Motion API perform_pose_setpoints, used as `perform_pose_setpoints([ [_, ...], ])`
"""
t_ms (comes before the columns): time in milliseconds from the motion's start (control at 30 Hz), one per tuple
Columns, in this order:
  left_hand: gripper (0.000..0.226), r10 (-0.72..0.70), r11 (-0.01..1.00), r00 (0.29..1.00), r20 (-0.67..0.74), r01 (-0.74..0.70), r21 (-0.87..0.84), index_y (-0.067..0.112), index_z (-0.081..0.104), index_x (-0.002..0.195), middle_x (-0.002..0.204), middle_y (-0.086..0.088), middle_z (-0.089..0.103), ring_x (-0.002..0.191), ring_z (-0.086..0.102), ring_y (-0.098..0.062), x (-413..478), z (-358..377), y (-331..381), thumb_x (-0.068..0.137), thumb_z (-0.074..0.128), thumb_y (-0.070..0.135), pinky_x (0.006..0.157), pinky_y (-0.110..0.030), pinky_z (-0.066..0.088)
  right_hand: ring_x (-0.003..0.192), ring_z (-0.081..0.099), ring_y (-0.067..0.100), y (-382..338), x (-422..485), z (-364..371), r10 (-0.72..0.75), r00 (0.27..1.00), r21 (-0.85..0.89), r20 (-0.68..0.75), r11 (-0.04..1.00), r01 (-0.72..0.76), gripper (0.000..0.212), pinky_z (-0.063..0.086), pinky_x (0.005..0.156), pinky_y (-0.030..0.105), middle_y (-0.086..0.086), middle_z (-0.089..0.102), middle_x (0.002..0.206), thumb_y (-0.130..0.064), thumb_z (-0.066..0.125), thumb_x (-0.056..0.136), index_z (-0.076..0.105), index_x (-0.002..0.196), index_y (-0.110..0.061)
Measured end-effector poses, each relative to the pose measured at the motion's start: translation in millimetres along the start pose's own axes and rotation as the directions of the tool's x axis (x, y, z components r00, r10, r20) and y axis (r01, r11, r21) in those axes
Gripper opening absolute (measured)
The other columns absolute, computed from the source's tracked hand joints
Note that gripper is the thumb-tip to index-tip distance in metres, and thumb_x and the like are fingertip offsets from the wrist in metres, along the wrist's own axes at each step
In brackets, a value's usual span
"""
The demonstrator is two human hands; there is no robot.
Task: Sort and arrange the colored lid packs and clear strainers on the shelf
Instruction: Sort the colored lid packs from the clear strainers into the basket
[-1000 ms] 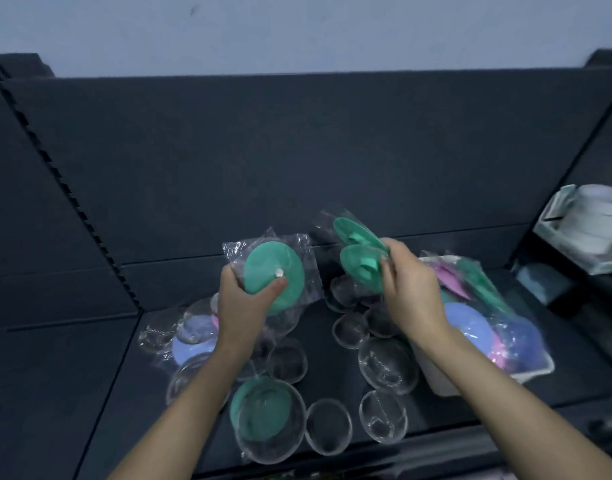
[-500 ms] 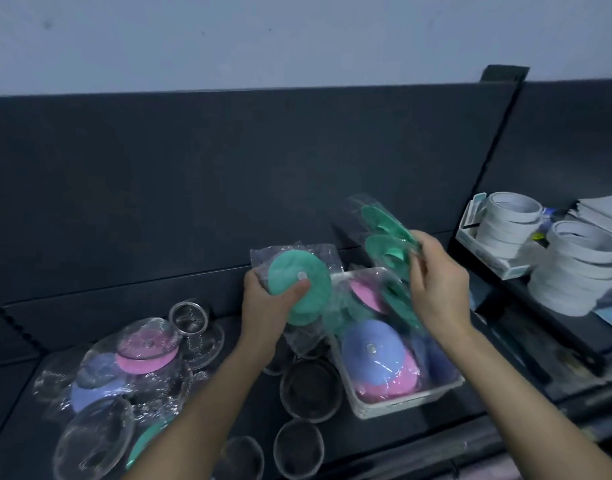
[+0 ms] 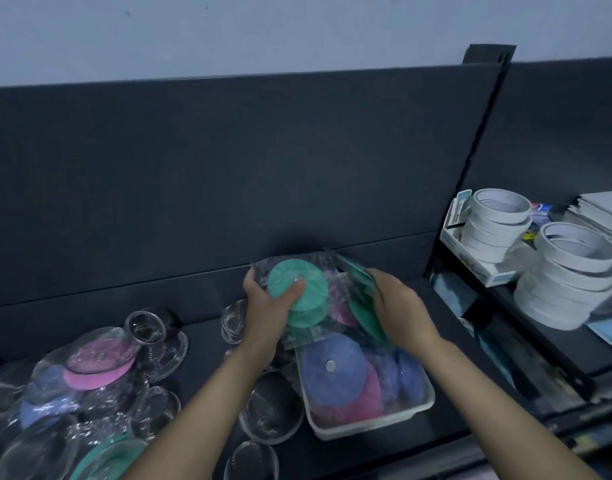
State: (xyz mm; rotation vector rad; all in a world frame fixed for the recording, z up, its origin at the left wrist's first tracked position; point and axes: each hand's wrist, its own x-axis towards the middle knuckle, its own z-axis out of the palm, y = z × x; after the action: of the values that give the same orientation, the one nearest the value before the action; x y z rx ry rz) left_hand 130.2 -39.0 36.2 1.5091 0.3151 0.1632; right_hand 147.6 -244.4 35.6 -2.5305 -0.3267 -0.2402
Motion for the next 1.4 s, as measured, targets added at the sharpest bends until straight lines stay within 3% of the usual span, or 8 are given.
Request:
perform_pose_setpoints([
  [167, 0.089, -0.061, 0.972, 0.998, -0.029, 0.066, 0.226, 0.019, 0.019, 0.147, 0.132, 0.001, 0.044, 0.118, 0.048, -0.017, 8, 7, -9, 0.079, 0.072, 0.042, 0.104, -0.033, 0.038, 0.089, 0.058, 0.033, 8, 16, 0, 0.004, 0.992, -0.178, 0.124, 0.984, 0.019, 0.052, 0.047, 0.072, 0.034, 0.013, 0.053, 0.115, -0.002, 0.04, 0.091, 0.036, 0.14, -0.021],
  [300, 0.05, -0.134, 0.913, 0.991, 0.009, 0.12, 0.389, 0.024, 0.062, 0.101, 0.13, -0.006, 0.049, 0.113, 0.052, -0.019, 15, 12, -17, 0.071, 0.057, 0.063, 0.106, -0.034, 0.038, 0.091, 0.058, 0.035, 6, 23, 5, 0.022, 0.986, -0.231, 0.164, 0.973, 0.017, 0.041, 0.042, 0.066, 0.033, 0.013, 0.055, 0.114, -0.017, 0.045, 0.093, 0.043, 0.134, -0.016],
  [467, 0.048, -0.061, 0.931, 0.996, 0.071, 0.031, 0.364, 0.029, 0.045, 0.139, 0.145, 0.009, 0.04, 0.136, 0.035, -0.012, 17, 19, -22, 0.092, 0.048, 0.039, 0.116, -0.038, 0.026, 0.09, 0.06, 0.031, 5, 32, 6, 0.027, 0.982, -0.156, 0.187, 0.988, 0.002, 0.03, 0.043, 0.064, 0.032, 0.009, 0.063, 0.107, -0.017, 0.048, 0.092, 0.056, 0.12, -0.014],
  [600, 0.02, -0.099, 0.922, 0.99, 0.102, 0.052, 0.384, 0.04, 0.064, 0.095, 0.114, 0.017, 0.062, 0.109, 0.055, -0.005, 20, 23, -20, 0.095, 0.044, 0.038, 0.097, -0.027, 0.039, 0.087, 0.06, 0.032, 6, 40, 14, 0.097, 0.977, -0.161, 0.189, 0.985, -0.066, 0.029, 0.046, 0.065, 0.034, 0.011, 0.064, 0.103, -0.006, 0.046, 0.087, 0.059, 0.112, -0.011],
  [833, 0.046, -0.027, 0.718, 0.983, 0.182, -0.107, 0.688, 0.021, 0.065, 0.118, 0.121, -0.001, 0.063, 0.117, 0.054, -0.02, 37, 30, -28, 0.094, 0.041, 0.051, 0.103, -0.033, 0.037, 0.086, 0.059, 0.032, 9, 61, 28, 0.204, 0.954, -0.253, 0.221, 0.956, -0.146, 0.014, 0.039, 0.064, 0.031, 0.009, 0.061, 0.095, -0.011, 0.046, 0.088, 0.056, 0.097, -0.011],
  [1067, 0.064, -0.113, 0.519, 0.978, 0.174, -0.092, 0.85, 0.008, 0.048, 0.135, 0.153, -0.018, 0.027, 0.142, 0.022, -0.029, 48, 41, -31, 0.094, 0.034, 0.055, 0.116, -0.04, 0.015, 0.097, 0.055, 0.037, 20, 64, 44, 0.24, 0.946, -0.248, 0.22, 0.951, -0.184, 0.015, 0.041, 0.077, 0.04, 0.008, 0.058, 0.101, -0.023, 0.051, 0.086, 0.053, 0.1, -0.019],
  [1267, 0.084, -0.166, 0.68, 0.97, 0.178, -0.019, 0.733, 0.007, 0.052, 0.13, 0.143, -0.014, 0.044, 0.129, 0.044, -0.027, 53, 34, -18, 0.079, 0.041, 0.073, 0.107, -0.038, 0.034, 0.102, 0.059, 0.029, 15, 66, 16, 0.224, 0.92, -0.062, 0.32, 0.975, -0.215, 0.029, 0.045, 0.09, 0.038, 0.007, 0.066, 0.106, -0.037, 0.046, 0.095, 0.062, 0.108, -0.016],
  [1400, 0.055, -0.035, 0.838, 0.993, 0.112, -0.032, 0.545, 0.011, 0.059, 0.122, 0.117, 0.0, 0.06, 0.108, 0.056, -0.016, 45, 17, -9, 0.088, 0.053, 0.054, 0.087, -0.028, 0.042, 0.118, 0.054, 0.022, 11, 61, -2, 0.203, 0.931, -0.026, 0.303, 0.978, -0.205, 0.05, 0.039, 0.101, 0.034, 0.0, 0.061, 0.125, -0.057, 0.047, 0.09, 0.058, 0.124, -0.022],
])
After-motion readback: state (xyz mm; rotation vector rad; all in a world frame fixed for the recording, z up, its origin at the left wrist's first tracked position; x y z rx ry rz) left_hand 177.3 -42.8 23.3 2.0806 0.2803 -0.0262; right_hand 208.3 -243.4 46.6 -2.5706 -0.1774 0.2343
